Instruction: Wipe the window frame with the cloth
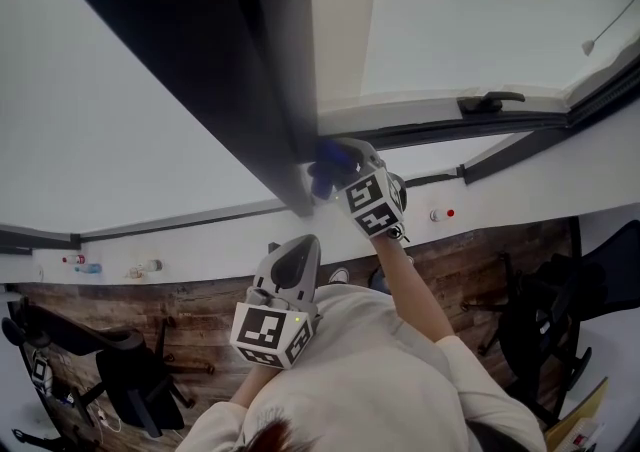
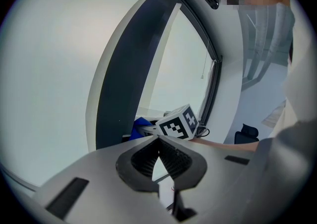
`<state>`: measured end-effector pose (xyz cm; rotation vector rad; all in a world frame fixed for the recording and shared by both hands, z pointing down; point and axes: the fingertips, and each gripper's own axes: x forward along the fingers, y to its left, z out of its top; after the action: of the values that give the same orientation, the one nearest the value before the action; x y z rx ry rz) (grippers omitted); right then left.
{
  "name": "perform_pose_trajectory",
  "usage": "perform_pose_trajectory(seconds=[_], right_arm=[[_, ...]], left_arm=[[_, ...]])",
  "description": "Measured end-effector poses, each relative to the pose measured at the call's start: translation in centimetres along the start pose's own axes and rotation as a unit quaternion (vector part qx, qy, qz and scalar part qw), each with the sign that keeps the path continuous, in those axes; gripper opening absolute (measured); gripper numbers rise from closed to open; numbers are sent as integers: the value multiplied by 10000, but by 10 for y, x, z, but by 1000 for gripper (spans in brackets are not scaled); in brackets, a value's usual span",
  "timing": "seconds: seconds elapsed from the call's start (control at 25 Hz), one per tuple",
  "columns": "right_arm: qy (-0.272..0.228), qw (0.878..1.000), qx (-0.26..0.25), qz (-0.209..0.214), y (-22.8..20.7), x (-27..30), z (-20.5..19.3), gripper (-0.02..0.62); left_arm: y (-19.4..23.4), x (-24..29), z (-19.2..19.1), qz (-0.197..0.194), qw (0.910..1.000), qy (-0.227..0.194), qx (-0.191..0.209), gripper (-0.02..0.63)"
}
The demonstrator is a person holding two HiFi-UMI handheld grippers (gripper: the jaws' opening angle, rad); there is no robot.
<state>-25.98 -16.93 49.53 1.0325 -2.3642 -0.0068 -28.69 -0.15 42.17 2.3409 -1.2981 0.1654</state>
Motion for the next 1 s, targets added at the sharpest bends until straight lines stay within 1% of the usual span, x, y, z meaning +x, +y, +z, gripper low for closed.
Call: perform_pose_trajectory(seconds=[0.44,0.8,0.88,1.0], right_arm=[[7,9999,20,-129,-17,-10,-9,49],[30,9999,83,-143,-23,-16,-15,49],[47,9999,66,-153,-26,-17,-16,49],[43,9998,45,-209,-35,-19,-17,49]], left_arm=[[-7,1,-5,112,9999,53,-37,5],[-11,-2,-3,146,9999,12,-10,5],[-8,-1,3,174,9998,-51,25,5],[3,-2,14,331,9992,-224,77,6]])
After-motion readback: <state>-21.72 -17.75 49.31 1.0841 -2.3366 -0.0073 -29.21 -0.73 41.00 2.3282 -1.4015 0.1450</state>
